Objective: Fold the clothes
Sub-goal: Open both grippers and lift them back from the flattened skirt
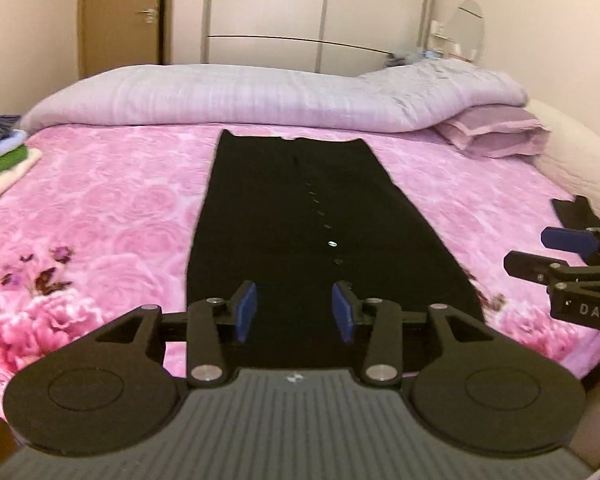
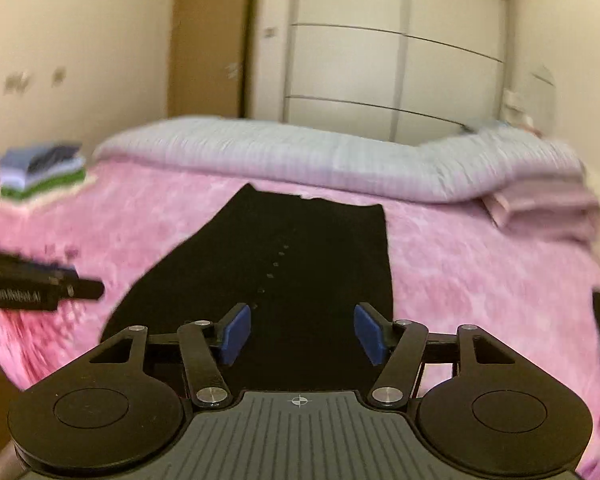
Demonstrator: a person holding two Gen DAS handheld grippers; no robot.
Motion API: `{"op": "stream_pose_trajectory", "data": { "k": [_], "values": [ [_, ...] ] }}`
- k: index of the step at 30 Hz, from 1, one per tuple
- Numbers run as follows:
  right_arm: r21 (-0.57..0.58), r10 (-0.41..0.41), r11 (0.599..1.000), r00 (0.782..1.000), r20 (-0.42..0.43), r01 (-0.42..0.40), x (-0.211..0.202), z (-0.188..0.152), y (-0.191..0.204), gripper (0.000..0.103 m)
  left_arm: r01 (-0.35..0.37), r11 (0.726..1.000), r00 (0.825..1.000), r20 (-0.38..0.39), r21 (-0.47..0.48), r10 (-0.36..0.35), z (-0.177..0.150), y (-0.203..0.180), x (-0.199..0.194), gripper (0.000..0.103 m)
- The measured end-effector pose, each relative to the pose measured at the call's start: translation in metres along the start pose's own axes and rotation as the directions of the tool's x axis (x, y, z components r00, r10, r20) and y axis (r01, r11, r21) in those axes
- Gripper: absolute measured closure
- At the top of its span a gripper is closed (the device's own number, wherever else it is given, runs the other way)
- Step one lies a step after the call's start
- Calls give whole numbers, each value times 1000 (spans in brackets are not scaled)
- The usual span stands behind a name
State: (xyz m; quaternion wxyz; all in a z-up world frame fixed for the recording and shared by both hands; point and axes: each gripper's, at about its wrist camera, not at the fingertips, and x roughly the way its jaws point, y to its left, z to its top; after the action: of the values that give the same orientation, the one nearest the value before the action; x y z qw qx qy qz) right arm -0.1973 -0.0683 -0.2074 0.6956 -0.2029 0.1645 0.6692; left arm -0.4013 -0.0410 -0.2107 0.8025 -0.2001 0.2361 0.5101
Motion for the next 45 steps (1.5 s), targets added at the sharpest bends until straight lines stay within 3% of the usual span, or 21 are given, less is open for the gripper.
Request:
{"op": "stream_pose_trajectory", "data": {
  "k": [5,7,12,16,19,23,26,45],
  "values": [
    [-14,-1,1000,996,-92,-1,46,0,-5,41,-44,999,999,-31,-27,43,-7,-1,11,65],
    [-7,-35,999,995,-90,35,57,2,-6,41,-71,997,996,-50,-10,71,-12,-4,18,65],
    [74,-169,982,982,-84,175,31,-22,8,41,-132,991,986,-99,5,132,-31,0,26,65],
    [251,-78,962,988,-134,110,-1,-69,14,41,-178,984,975,-126,31,181,-48,-2,25,65],
    [358,-47,927,980,-192,114,-15,-101,12,41,-194,979,971,-128,67,201,-59,-10,20,65],
    [369,-127,909,973,-194,193,-29,-105,-1,41,-168,981,975,-129,99,180,-67,-19,11,65],
    [356,-153,914,977,-146,196,-39,-98,-4,41,-149,982,979,-121,113,162,-69,-24,4,64],
    [266,-149,944,973,-179,193,-46,-101,18,41,-159,983,981,-96,89,167,-73,-14,-19,60]
  ]
}}
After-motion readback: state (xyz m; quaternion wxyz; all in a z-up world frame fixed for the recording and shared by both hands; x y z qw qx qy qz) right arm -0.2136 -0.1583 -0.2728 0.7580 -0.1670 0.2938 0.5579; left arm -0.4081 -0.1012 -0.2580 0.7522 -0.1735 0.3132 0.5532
